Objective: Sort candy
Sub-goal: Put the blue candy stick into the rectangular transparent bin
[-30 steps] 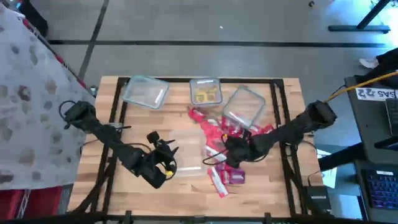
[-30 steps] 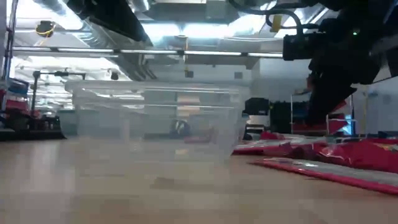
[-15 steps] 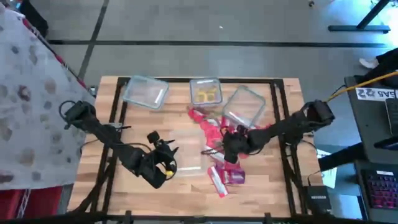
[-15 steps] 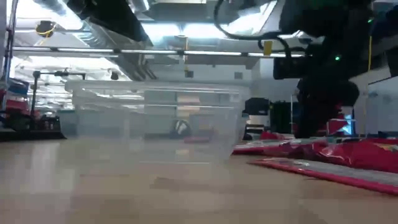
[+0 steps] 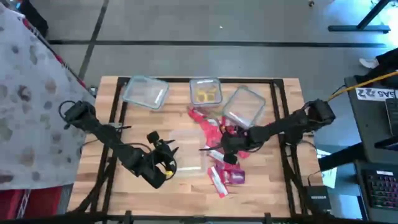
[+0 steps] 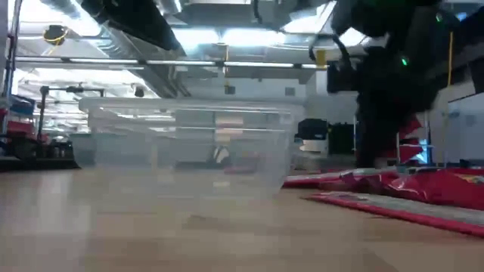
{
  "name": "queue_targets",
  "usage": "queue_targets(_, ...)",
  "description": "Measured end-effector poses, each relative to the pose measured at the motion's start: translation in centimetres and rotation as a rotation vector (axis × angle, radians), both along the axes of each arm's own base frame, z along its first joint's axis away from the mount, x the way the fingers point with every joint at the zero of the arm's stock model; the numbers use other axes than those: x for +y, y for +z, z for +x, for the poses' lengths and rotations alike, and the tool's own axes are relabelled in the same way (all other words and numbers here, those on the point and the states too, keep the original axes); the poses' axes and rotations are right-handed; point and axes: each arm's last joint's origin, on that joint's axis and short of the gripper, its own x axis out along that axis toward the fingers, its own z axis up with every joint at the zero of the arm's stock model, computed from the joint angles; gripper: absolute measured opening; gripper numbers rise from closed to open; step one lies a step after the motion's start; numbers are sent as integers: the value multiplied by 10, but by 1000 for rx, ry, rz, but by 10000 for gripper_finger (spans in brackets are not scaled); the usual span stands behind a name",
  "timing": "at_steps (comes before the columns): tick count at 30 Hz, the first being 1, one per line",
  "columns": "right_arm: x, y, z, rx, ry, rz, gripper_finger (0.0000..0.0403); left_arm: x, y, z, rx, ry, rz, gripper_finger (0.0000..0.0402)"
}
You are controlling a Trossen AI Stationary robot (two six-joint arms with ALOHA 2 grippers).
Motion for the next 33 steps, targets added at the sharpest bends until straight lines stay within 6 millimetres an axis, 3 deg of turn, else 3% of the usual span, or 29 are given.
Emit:
queue_targets(4, 3, 32, 19, -88, 38, -46, 3, -3, 2, -4, 5, -22, 7, 143)
queue_targets(8, 8, 67, 42, -247, 116, -68, 2, -10, 18, -16, -29, -63, -10, 143)
queue_targets(12, 12, 80, 67, -368, 227, -115, 2, -12, 32, -28, -87, -82, -19, 143)
queue_targets(17, 5, 69, 102, -356, 308, -111, 2, -14, 40, -36, -116, -96, -8, 143)
queue_targets(21, -4, 47, 123, -270, 343, -127, 3, -13, 39, -37, -107, -95, -1, 143)
queue_targets(27, -17, 14, 131, -134, 343, -138, 3, -11, 35, -39, -115, -72, -20, 143)
queue_targets(33, -17, 4, 134, -110, 353, -194, 41, -11, 35, -39, -115, -70, -21, 143)
